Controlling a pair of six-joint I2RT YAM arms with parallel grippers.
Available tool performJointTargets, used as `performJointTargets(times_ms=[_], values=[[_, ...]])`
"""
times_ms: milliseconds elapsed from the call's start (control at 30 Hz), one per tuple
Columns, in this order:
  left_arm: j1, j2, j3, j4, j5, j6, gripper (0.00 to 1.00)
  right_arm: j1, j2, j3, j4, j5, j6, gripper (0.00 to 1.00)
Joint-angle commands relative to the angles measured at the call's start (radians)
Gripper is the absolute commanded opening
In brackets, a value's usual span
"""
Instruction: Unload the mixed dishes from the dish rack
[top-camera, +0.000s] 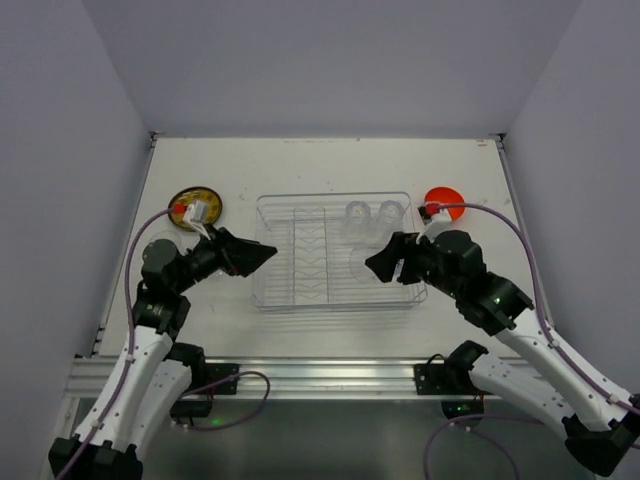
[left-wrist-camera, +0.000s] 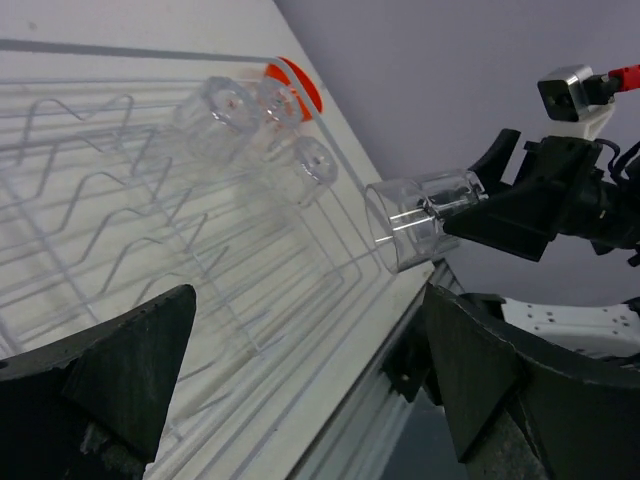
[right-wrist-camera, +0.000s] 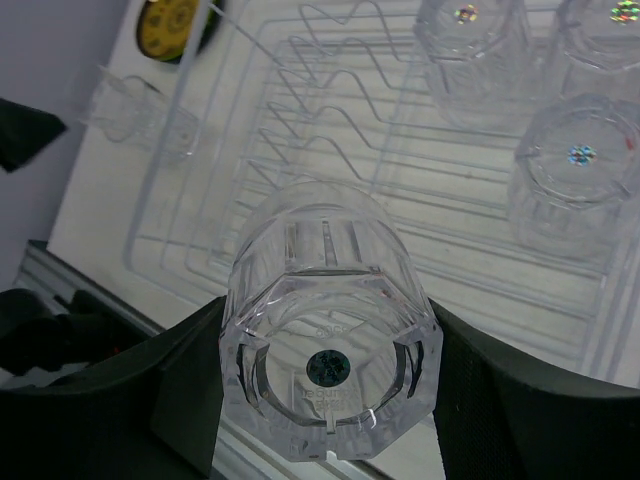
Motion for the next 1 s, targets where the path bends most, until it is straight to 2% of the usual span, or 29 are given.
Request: performJointTargets(times_ms=[0,67,100,200,367,500,667,700,800,833,900,967], values=[[-0.154,0.052,-0.011,0.443,0.093,-0.296,1.0,0.002,-0.083,-0.049,0.29,-0.161,0.058,0.0],[-0.283,0.141,0.079,0.449,-0.007,-0.256,1.0,0.002,-0.115,-0.082,0.358,-0.207,0.096,0.0],[-0.402,0.199,0.109,0.452,-0.038,-0.217,1.0,0.0,-0.138,-0.089,0.405,-0.216,0.11,0.0],[-0.545,0.254,0.173,0.466,-0.154,-0.181,1.0,0.0,-0.171,-0.106,0.474,-0.245,0.121,0.0],[-0.649,0.377,0.215,0.565,-0.182,-0.202,0.98,0.0,-0.249,-0.116,0.504,-0.293,0.112,0.0],[-0.724,0.437,0.215,0.677,-0.159,-0.225,0.89,0.0,-0.278,-0.133,0.505,-0.313,0.106,0.0],[-0.768,0.483,0.213,0.799,-0.119,-0.247,0.64,0.0,-0.287,-0.19,0.606,-0.386,0.124,0.0],[-0.776,0.488,0.213,0.819,-0.118,-0.247,0.51,0.0,-0.286,-0.193,0.617,-0.4,0.127,0.0],[-0.796,0.486,0.215,0.842,-0.109,-0.233,0.27,0.0,-0.283,-0.202,0.632,-0.406,0.13,0.0],[-0.801,0.486,0.216,0.843,-0.107,-0.227,0.11,0.0,-0.284,-0.205,0.637,-0.406,0.13,0.0],[-0.811,0.485,0.212,0.843,-0.102,-0.21,0.0,0.0,-0.283,-0.21,0.645,-0.408,0.13,0.0],[-0.811,0.48,0.201,0.837,-0.113,-0.193,0.0,0.0,-0.283,-0.211,0.645,-0.411,0.124,0.0]])
